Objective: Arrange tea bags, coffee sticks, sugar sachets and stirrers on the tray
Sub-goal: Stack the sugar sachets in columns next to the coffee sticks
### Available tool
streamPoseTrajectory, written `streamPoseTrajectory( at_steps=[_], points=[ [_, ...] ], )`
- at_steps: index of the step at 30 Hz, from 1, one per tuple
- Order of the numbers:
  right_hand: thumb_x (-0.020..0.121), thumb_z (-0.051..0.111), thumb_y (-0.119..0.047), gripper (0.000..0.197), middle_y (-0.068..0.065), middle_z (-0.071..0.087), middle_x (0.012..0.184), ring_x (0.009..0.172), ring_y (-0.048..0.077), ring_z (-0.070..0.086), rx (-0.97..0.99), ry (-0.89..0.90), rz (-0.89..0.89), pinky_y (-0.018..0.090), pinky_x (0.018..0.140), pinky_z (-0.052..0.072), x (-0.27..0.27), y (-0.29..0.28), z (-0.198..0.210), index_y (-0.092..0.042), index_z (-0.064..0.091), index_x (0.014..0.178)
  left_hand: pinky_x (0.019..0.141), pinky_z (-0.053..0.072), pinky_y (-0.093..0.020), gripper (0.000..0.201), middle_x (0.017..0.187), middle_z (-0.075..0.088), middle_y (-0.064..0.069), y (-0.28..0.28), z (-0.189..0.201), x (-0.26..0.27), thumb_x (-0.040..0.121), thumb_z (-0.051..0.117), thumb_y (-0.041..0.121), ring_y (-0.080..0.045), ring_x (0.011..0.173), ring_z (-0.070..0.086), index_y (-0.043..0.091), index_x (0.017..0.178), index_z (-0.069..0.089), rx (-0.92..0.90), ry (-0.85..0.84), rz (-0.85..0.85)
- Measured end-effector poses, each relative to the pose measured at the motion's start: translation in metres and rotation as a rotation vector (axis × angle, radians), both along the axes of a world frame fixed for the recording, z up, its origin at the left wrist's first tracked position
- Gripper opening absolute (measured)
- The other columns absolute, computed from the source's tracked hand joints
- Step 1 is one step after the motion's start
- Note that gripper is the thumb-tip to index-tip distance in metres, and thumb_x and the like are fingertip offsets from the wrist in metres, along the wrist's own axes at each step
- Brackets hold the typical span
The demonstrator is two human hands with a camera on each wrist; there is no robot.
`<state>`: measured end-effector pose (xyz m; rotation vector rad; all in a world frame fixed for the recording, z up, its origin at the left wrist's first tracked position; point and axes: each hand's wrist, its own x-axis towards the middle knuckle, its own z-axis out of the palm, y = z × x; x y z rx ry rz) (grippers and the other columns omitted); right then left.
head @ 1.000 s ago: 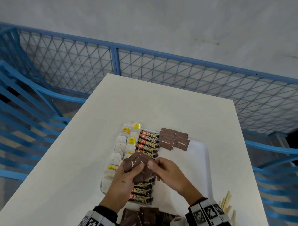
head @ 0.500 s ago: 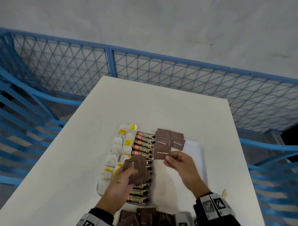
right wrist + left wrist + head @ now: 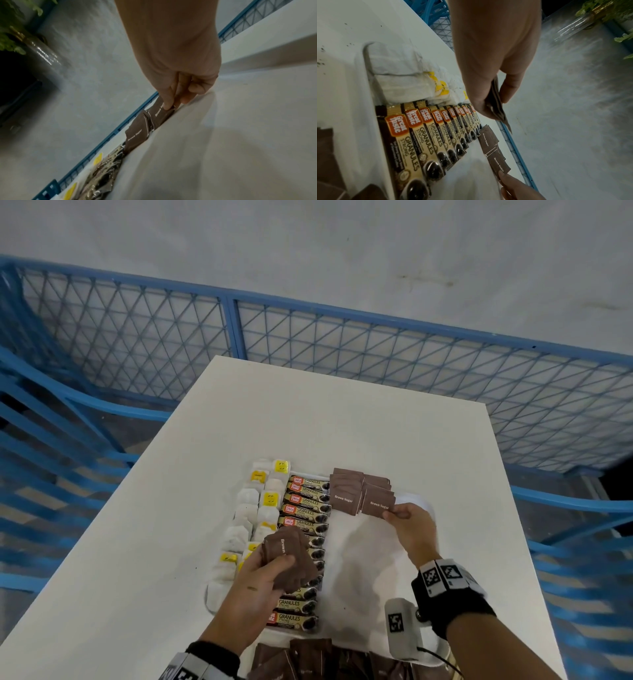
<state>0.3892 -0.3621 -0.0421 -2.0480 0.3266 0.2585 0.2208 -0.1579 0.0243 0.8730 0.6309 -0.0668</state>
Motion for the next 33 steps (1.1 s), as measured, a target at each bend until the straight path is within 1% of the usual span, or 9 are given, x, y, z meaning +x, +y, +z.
streamPoseTrajectory(
  at_steps=[7, 9, 13, 16, 19, 24, 27, 30, 33],
  points=[
    [0.080, 0.069, -0.011, 0.015, 0.002, 0.060, 0.080, 0.082, 0.019, 0.055, -0.068, -0.030, 0.000, 0.022, 0.068, 0.039, 0.006, 0.004, -0.007, -0.014, 0.054, 0.081, 0.055, 0.054, -0.023, 0.029, 0.096, 0.068, -0.015, 0.001, -0.001, -0.001, 0.089, 0.047, -0.007, -0.025, 0.083, 0.066, 0.006, 0.110, 0.062, 0.000, -0.039, -0.025],
    [0.080, 0.070, -0.012, 0.018, 0.004, 0.060, 0.082, 0.080, 0.021, 0.056, -0.067, -0.043, -0.015, 0.019, 0.062, 0.039, 0.005, 0.005, -0.006, -0.012, 0.053, 0.087, 0.056, 0.054, -0.023, 0.029, 0.096, 0.068, -0.014, 0.001, -0.001, -0.001, 0.089, 0.047, -0.008, -0.024, 0.083, 0.065, 0.006, 0.109, 0.062, -0.004, -0.056, -0.033],
    [0.080, 0.071, -0.014, 0.032, 0.009, 0.056, 0.089, 0.082, 0.023, 0.055, -0.089, -0.111, -0.041, 0.025, 0.069, 0.037, -0.003, 0.009, 0.000, -0.006, 0.052, 0.104, 0.059, 0.055, -0.024, 0.031, 0.097, 0.070, -0.012, 0.000, -0.002, 0.000, 0.087, 0.050, -0.008, -0.021, 0.082, 0.069, 0.004, 0.113, 0.061, -0.006, -0.076, -0.039],
    [0.082, 0.069, -0.012, 0.026, 0.004, 0.057, 0.088, 0.080, 0.019, 0.055, -0.062, -0.165, 0.011, 0.020, 0.065, 0.037, -0.018, 0.017, 0.011, -0.007, 0.054, 0.102, 0.060, 0.056, -0.027, 0.031, 0.094, 0.071, -0.009, 0.000, -0.004, 0.001, 0.085, 0.052, -0.008, -0.019, 0.079, 0.069, 0.005, 0.112, 0.062, 0.010, -0.085, -0.032],
    [0.087, 0.064, -0.019, 0.006, -0.006, 0.059, 0.073, 0.068, 0.010, 0.054, 0.024, -0.107, 0.198, 0.009, 0.060, 0.040, -0.044, 0.034, 0.033, -0.017, 0.058, 0.085, 0.062, 0.058, -0.031, 0.031, 0.095, 0.070, -0.010, -0.001, -0.004, 0.000, 0.083, 0.055, -0.007, -0.018, 0.079, 0.069, 0.005, 0.112, 0.062, 0.045, -0.086, -0.047],
    [0.091, 0.054, -0.037, 0.024, -0.005, 0.058, 0.069, 0.056, 0.003, 0.052, 0.235, 0.121, 0.587, 0.010, 0.056, 0.042, -0.094, 0.057, 0.064, -0.017, 0.058, 0.080, 0.062, 0.056, -0.031, 0.042, 0.093, 0.070, -0.015, -0.003, -0.002, -0.004, 0.068, 0.074, 0.000, -0.025, 0.082, 0.068, 0.005, 0.108, 0.064, 0.155, -0.127, -0.100],
    [0.087, 0.062, -0.032, 0.020, -0.001, 0.059, 0.070, 0.054, 0.002, 0.051, 0.340, 0.200, 0.598, 0.013, 0.051, 0.039, -0.112, 0.064, 0.064, -0.012, 0.058, 0.084, 0.063, 0.056, -0.031, 0.040, 0.087, 0.072, -0.016, -0.002, 0.000, -0.010, 0.066, 0.077, 0.002, -0.027, 0.076, 0.070, 0.002, 0.104, 0.063, 0.232, -0.129, -0.141],
    [0.088, 0.063, -0.024, 0.017, 0.008, 0.058, 0.076, 0.056, 0.007, 0.051, 0.356, 0.258, 0.554, 0.016, 0.049, 0.040, -0.115, 0.065, 0.060, -0.009, 0.057, 0.087, 0.068, 0.057, -0.032, 0.054, 0.100, 0.071, -0.020, 0.001, -0.006, -0.014, 0.060, 0.079, 0.004, -0.029, 0.087, 0.070, 0.004, 0.110, 0.060, 0.267, -0.085, -0.184],
    [0.090, 0.060, -0.021, 0.010, 0.006, 0.060, 0.078, 0.061, 0.011, 0.056, 0.341, 0.270, 0.549, 0.017, 0.050, 0.044, -0.117, 0.064, 0.061, -0.011, 0.056, 0.088, 0.071, 0.058, -0.034, 0.058, 0.102, 0.071, -0.017, 0.002, -0.010, -0.016, 0.059, 0.080, 0.008, -0.029, 0.093, 0.069, 0.006, 0.113, 0.059, 0.267, -0.051, -0.199]
  ],
)
